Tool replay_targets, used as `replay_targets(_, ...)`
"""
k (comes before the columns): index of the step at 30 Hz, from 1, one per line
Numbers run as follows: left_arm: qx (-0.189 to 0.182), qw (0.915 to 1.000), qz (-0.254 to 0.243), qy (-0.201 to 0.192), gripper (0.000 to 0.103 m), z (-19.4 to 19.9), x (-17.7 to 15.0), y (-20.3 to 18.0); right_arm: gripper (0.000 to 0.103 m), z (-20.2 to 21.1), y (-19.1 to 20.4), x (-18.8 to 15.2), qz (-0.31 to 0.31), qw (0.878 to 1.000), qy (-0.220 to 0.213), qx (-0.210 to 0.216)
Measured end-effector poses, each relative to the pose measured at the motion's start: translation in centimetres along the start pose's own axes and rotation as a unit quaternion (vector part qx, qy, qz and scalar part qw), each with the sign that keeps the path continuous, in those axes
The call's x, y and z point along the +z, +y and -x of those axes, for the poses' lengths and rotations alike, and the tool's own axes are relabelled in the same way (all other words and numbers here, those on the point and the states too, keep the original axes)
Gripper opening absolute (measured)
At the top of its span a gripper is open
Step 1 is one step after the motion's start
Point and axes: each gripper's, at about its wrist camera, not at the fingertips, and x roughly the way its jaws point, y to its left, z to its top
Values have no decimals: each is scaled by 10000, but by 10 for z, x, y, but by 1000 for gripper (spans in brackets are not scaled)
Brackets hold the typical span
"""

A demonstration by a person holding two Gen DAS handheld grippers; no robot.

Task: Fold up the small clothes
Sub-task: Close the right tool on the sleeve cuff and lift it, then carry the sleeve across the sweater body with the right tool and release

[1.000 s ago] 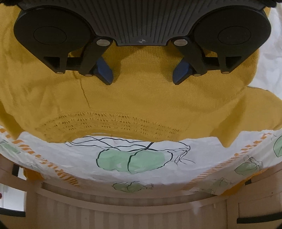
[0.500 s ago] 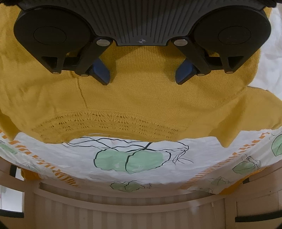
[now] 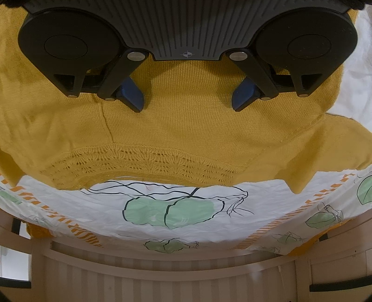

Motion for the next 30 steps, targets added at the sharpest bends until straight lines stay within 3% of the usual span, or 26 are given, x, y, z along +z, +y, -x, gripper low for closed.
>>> replay_targets(1, 0, 10000, 0, 0, 85, 0, 0, 0, 22, -1, -1, 3, -19, 10000, -3, -17)
replay_targets(3, 0, 10000, -7, 8, 85, -1, 0, 1, 10, 7, -9, 8, -220, 9996, -57, 187)
replay_targets(8, -3, 10000, 4, 11, 85, -1, 0, 2, 9, 51, 1, 26, 26, 9978, -493, 451)
replay_targets(14, -12, 10000, 16, 26, 85, -1, 1, 2, 9, 129, 54, 54, 656, 9861, -1046, 1116)
replay_targets(18, -47, 10000, 47, 65, 84, 0, 2, 3, 9, 182, 113, 54, 1298, 9685, -1265, 1706)
replay_targets(23, -148, 9997, 125, 143, 85, 0, 5, 6, 9, 239, 196, 23, 1901, 9377, -1269, 2616)
replay_targets(26, -291, 9991, 73, 305, 84, 0, 11, 10, 9, 265, 248, -11, 2182, 9172, -1098, 3147)
replay_targets(30, -878, 9938, 72, 674, 79, 11, 21, 33, 9, 287, 303, -71, 2562, 8908, -818, 3662)
